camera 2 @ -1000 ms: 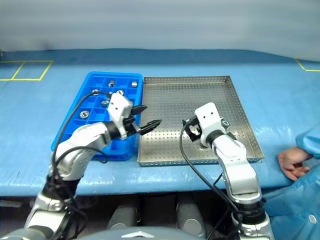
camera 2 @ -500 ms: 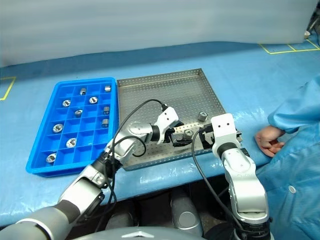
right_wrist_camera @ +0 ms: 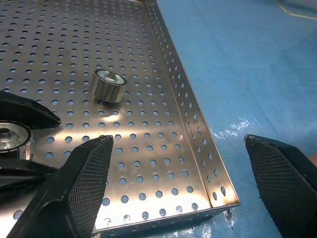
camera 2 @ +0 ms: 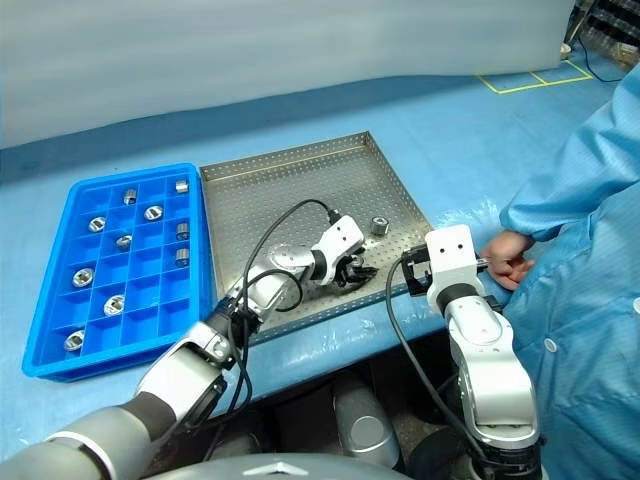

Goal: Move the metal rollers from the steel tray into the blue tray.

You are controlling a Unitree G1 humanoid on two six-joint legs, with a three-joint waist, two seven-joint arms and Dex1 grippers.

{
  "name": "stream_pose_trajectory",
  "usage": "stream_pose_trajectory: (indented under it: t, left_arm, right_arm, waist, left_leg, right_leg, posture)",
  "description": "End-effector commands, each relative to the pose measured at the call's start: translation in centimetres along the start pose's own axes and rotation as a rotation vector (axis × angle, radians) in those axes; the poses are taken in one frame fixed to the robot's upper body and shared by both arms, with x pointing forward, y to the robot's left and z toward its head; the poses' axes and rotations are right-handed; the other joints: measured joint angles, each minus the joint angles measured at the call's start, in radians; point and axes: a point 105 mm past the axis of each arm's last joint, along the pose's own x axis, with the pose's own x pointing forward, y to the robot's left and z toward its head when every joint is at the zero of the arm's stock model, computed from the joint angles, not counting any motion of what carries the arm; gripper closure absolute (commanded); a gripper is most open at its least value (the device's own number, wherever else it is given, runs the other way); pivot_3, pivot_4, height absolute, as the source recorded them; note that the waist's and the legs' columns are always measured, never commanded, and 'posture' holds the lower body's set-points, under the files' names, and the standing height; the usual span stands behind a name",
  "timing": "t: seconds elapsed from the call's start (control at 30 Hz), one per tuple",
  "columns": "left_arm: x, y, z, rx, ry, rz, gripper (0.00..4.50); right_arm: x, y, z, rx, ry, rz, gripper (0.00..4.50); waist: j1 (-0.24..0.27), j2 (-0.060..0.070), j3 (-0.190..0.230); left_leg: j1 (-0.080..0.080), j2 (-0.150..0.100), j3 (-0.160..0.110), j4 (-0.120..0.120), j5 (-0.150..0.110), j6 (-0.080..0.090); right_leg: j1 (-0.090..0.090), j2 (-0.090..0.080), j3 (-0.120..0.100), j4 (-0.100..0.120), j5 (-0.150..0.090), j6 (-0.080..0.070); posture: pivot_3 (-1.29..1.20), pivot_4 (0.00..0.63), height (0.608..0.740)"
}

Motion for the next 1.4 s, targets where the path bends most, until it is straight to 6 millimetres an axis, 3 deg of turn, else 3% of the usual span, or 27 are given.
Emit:
stream_pose_trajectory:
  t: [0.03, 0.2, 0.33, 0.57, 0.7, 0.83, 0.97, 1.13, 1.4]
  left_arm:
    - [-0.6, 0.7, 0.7, 0.011, -0.029, 0.036, 1.81]
    - [-1.0, 0.8, 0.6, -0.013, -0.05, 0.044, 1.81]
    - [-1.3, 0.8, 0.9, -0.021, -0.075, 0.04, 2.64]
    - [-3.1, 2.1, 2.5, -0.059, -0.156, 0.097, 2.65]
    - [-6.8, 4.2, 3.9, -0.042, -0.222, 0.212, 2.65]
    - [-11.9, 6.7, 5.0, -0.014, -0.233, 0.408, 2.65]
    - [-16.6, 8.6, 3.7, -0.052, -0.172, 0.588, 2.65]
    - [-19.9, 7.3, 1.3, -0.03, -0.037, 0.594, 2.65]
    - [-24.9, 4.7, 0.0, -0.031, 0.058, 0.623, 2.65]
  right_arm:
    - [0.3, 0.0, 1.1, -0.001, -0.05, -0.006, 0.0]
    - [0.9, 0.9, 1.4, -0.012, -0.058, 0.031, 0.0]
    - [1.2, 1.2, 1.7, -0.022, -0.068, 0.045, 0.0]
    - [1.7, 2.1, 1.6, -0.021, -0.069, 0.096, 0.0]
    - [2.1, 2.6, 1.5, -0.025, -0.075, 0.117, 0.0]
    - [2.4, 3.0, 1.8, -0.029, -0.086, 0.141, 0.0]
    - [2.8, 3.6, 1.9, -0.036, -0.089, 0.175, 0.0]
    - [3.2, 4.3, 2.1, -0.049, -0.093, 0.214, 0.0]
    - [3.7, 5.4, 2.0, -0.053, -0.094, 0.261, 0.0]
  waist:
    - [0.0, 0.0, 0.0]
    - [0.012, 0.0, 0.0]
    - [0.017, 0.0, 0.0]
    - [0.03, 0.0, 0.0]
    - [0.04, 0.0, 0.0]
    - [0.058, 0.0, 0.0]
    - [0.098, 0.0, 0.0]
    - [0.142, 0.0, 0.0]
    - [0.228, -0.001, 0.001]
  left_leg:
    - [0.0, 0.0, 0.0, 0.0, 0.0, 0.0]
    - [0.0, 0.0, 0.0, -0.001, 0.0, 0.0]
    - [0.0, 0.0, 0.0, -0.001, 0.0, 0.0]
    - [0.0, -0.001, 0.0, -0.002, 0.0, 0.0]
    - [0.001, 0.0, 0.0, -0.002, 0.0, 0.0]
    - [0.001, 0.0, 0.0, -0.002, 0.0, 0.0]
    - [0.001, 0.0, -0.001, -0.002, 0.0, 0.0]
    - [0.0, 0.0, -0.001, -0.003, 0.0, 0.0]
    - [0.0, 0.0, -0.001, -0.002, 0.0, 0.0]
  right_leg:
    - [0.0, 0.0, 0.0, 0.0, 0.0, 0.0]
    - [0.0, 0.0, 0.0, 0.0, 0.0, 0.0]
    - [0.0, 0.0, 0.001, 0.0, 0.0, 0.001]
    - [0.0, 0.0, 0.001, 0.0, -0.001, 0.001]
    - [0.0, 0.0, 0.002, 0.001, -0.001, 0.001]
    - [-0.001, 0.001, 0.002, 0.001, -0.001, 0.001]
    - [0.0, 0.002, 0.002, 0.001, -0.001, 0.001]
    - [-0.001, 0.001, 0.002, 0.001, -0.001, 0.001]
    - [-0.002, 0.001, 0.001, 0.001, -0.001, 0.0]
  posture:
    - [-0.28, 0.15, 0.74]
    - [-0.25, 0.15, 0.74]
    - [-0.24, 0.15, 0.74]
    - [-0.21, 0.15, 0.74]
    - [-0.19, 0.15, 0.74]
    - [-0.14, 0.15, 0.74]
    - [-0.1, 0.15, 0.74]
    - [-0.04, 0.15, 0.74]
    - [0.01, 0.15, 0.74]
